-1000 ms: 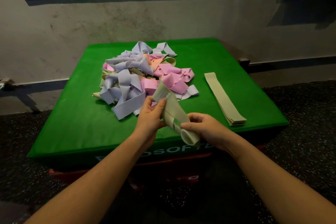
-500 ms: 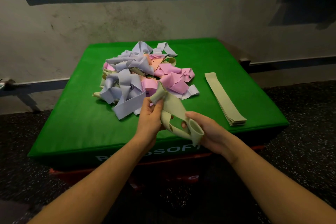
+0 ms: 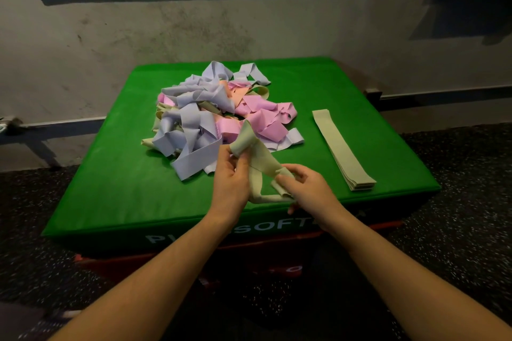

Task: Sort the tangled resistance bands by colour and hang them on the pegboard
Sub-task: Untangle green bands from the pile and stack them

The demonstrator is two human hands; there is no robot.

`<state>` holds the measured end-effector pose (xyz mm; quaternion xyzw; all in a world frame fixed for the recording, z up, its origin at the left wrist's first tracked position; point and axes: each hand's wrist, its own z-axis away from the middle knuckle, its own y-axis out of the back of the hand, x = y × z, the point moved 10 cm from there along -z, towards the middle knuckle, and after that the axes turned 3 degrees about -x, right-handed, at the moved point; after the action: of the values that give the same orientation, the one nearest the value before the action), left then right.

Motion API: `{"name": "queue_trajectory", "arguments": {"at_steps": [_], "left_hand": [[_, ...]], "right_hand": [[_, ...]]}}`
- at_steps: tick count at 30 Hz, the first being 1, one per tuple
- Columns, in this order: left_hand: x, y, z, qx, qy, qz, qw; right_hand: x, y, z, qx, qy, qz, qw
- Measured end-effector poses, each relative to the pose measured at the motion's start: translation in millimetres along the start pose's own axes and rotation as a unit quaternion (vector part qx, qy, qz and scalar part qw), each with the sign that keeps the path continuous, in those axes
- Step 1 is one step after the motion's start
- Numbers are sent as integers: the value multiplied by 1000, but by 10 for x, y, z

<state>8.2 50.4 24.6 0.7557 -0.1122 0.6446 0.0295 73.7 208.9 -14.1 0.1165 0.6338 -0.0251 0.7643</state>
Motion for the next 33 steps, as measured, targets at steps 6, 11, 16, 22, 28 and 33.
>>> {"name": "queue_trajectory", "arguments": {"at_steps": [6,11,16,22,28,33], "left_hand": [[-34,127,-40,25,8,12,1000],[-128,274,-111,67,43,50,996],[-145,292,-95,88,55,79,991],[-58,239,-80,74,29,60,995],[-35,284,-97,78,37,67,994],[-13,424,-137,103,38,68,992]], "right_hand": [[-28,-62,66,-64,-5,-85,994],[-12,-118,119,-91,-46,-272,957],[-32,-276,183,-153,-96,-356,917],[-45,-396,277,-176,-152,-378,896],[22,-225,175,-125,-110,-294,941],[232,14,153,-61,-137,-268,952]]}}
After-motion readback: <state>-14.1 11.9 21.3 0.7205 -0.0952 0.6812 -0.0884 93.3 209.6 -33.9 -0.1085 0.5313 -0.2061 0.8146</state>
